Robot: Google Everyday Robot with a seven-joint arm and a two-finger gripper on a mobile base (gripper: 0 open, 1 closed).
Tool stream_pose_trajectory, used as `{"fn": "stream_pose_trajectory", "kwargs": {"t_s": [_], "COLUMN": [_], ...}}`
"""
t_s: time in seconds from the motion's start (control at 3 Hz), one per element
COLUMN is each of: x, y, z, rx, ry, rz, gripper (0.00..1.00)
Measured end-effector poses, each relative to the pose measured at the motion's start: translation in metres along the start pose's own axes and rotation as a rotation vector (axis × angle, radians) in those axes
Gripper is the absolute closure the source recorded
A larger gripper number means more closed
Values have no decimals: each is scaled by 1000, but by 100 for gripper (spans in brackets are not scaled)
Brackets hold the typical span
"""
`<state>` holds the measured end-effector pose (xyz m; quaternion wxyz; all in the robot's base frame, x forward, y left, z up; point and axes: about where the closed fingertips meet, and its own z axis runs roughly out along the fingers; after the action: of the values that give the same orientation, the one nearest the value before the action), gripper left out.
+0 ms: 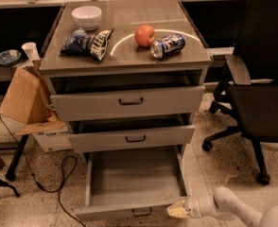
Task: Close bottom drawer
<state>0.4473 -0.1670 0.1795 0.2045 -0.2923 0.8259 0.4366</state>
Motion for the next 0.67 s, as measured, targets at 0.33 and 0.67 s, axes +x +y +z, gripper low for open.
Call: {"fn": "stream_pose_trajectory", "kwargs": {"t_s": [0.33,0.67], "x": [20,28], "y": [-11,-22], "z": [-10,-14], "rx": [45,80], "ry": [-24,-45], "rz": [55,84], "gripper": [100,100]}}
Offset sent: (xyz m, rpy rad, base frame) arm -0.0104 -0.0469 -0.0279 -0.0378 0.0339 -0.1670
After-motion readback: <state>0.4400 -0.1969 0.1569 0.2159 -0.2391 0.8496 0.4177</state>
